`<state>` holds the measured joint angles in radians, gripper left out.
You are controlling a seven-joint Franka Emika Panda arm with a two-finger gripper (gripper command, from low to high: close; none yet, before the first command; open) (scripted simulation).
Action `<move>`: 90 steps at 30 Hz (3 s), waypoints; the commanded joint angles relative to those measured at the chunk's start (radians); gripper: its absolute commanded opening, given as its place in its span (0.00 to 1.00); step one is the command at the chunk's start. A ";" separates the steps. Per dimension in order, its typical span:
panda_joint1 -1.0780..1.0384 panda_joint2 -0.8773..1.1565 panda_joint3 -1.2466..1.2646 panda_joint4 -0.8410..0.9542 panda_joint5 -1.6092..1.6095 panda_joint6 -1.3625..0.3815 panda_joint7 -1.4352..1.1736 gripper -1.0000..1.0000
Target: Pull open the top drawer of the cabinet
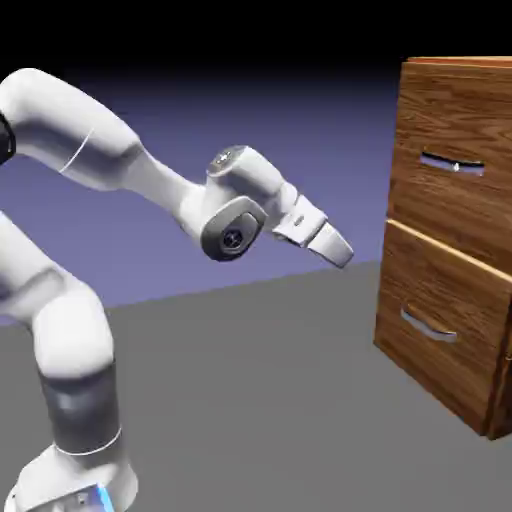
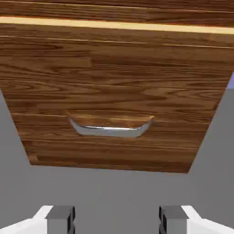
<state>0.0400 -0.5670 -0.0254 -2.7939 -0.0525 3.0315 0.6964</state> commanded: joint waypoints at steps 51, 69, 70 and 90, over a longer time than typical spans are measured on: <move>1.184 0.127 -1.075 0.682 -2.218 -0.231 -1.888 0.50; 1.644 0.113 -1.485 0.927 -2.653 -0.273 -2.344 0.50; 1.680 0.106 -1.517 0.945 -2.650 -0.272 -2.355 0.50; 1.303 0.250 -1.203 0.825 -2.737 -0.248 -2.117 0.00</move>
<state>1.3428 -0.3172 -1.2280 -1.9695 -2.7891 2.7829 -1.4203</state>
